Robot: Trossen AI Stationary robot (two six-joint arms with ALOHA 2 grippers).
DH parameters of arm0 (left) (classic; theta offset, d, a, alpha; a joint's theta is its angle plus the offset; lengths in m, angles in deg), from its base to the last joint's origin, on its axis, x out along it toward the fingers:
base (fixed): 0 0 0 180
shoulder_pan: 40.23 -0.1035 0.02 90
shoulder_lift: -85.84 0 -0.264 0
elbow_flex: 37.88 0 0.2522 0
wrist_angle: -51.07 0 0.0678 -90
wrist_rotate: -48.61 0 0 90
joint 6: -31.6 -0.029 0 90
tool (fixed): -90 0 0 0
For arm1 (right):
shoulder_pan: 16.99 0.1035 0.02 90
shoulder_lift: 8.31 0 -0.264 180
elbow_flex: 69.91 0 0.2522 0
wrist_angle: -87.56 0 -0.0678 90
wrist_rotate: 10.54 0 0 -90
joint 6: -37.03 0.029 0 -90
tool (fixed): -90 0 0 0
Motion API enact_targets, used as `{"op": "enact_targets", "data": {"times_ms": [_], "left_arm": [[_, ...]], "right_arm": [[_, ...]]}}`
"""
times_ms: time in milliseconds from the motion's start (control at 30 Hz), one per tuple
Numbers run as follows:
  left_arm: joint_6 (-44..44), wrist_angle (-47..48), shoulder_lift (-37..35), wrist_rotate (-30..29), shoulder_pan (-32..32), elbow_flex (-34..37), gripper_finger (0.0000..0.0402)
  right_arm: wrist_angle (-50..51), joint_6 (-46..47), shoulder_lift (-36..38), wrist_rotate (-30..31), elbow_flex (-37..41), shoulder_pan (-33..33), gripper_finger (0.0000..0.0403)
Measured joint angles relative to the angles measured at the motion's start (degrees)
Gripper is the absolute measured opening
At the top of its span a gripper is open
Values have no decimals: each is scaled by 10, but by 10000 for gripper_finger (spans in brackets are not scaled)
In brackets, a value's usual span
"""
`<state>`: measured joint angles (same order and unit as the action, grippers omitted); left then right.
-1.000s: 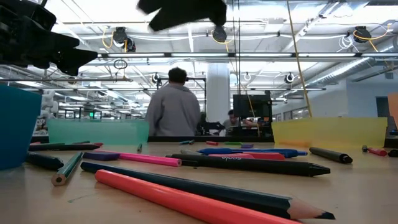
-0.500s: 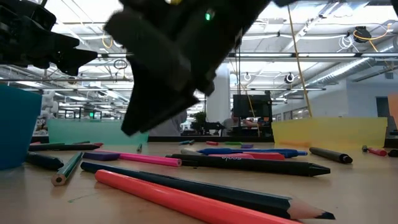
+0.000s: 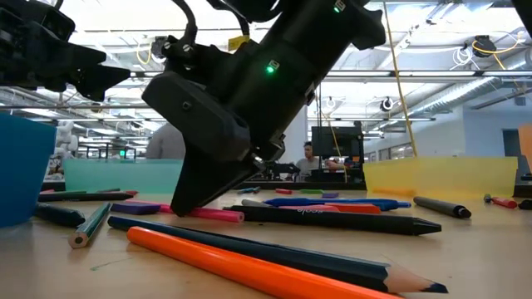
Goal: Sort crayons/erasers/pens/pencils in bins
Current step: Put the pink pencil into the yellow bin
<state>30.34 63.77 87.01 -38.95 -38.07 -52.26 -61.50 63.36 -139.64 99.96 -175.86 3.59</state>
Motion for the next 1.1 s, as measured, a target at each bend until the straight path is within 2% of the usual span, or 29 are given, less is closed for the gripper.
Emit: {"op": "enact_targets", "data": {"times_ms": [267, 633, 900, 1100], "left_arm": [[0, 0, 0, 0, 0, 0, 278], [0, 0, 0, 0, 0, 0, 278], [0, 0, 0, 0, 0, 0, 278], [0, 0, 0, 0, 0, 0, 278]], "right_arm": [[3, 0, -1, -5, 13, 0, 18], [-19, 6, 33, 17, 17, -4, 19], [-22, -47, 152, 82, 20, -21, 17], [-12, -81, 280, 159, 46, -37, 17]]}}
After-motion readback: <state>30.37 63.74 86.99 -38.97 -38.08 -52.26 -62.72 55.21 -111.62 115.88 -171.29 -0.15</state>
